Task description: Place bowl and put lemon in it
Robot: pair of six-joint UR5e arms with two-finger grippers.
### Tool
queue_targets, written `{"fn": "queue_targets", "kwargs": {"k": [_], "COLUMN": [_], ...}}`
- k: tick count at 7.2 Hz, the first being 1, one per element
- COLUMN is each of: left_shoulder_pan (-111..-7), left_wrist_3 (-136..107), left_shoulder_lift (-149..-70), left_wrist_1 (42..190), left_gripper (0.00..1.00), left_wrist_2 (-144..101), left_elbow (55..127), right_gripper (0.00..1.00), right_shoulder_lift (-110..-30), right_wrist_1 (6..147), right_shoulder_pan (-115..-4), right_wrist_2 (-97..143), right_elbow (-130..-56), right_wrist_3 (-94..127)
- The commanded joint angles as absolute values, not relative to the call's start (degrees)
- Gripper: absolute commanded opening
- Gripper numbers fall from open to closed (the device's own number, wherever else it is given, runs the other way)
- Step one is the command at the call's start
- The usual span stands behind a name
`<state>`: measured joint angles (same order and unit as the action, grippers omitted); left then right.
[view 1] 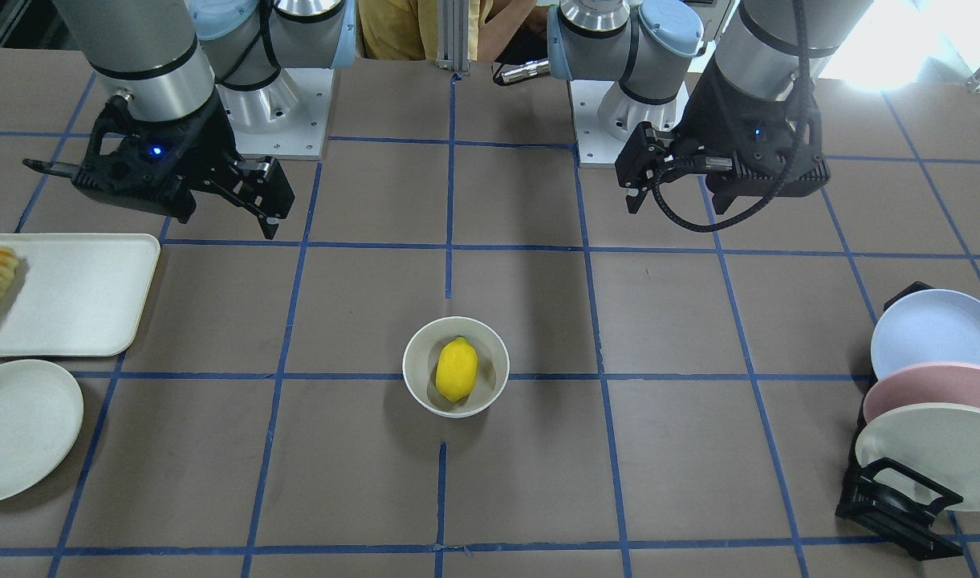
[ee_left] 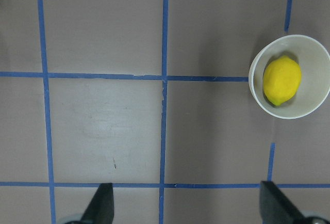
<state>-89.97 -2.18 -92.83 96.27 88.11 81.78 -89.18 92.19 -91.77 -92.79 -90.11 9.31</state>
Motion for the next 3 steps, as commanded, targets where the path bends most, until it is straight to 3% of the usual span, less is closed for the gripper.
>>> {"fn": "queue_targets", "kwargs": {"k": [1, 3], "left_shoulder_pan": [-90.09, -90.09], "left_wrist_3": [-2.2, -2.2], "left_shoulder_lift": [-92.29, -93.08], "left_wrist_1": [96.33, 96.15], "left_gripper": [1.0, 1.0], "left_wrist_2": [88.15, 87.89], "left_elbow": [82.43, 81.65], "right_gripper": [1.0, 1.0], "right_shoulder_lift": [-91.05, -91.14], "right_wrist_1": [87.66, 87.28], "right_shoulder_pan": [-90.53, -89.56], "right_wrist_2": [-92.9, -92.72], "right_elbow": [-90.18, -90.18], "right_wrist_3": [6.51, 6.33]}}
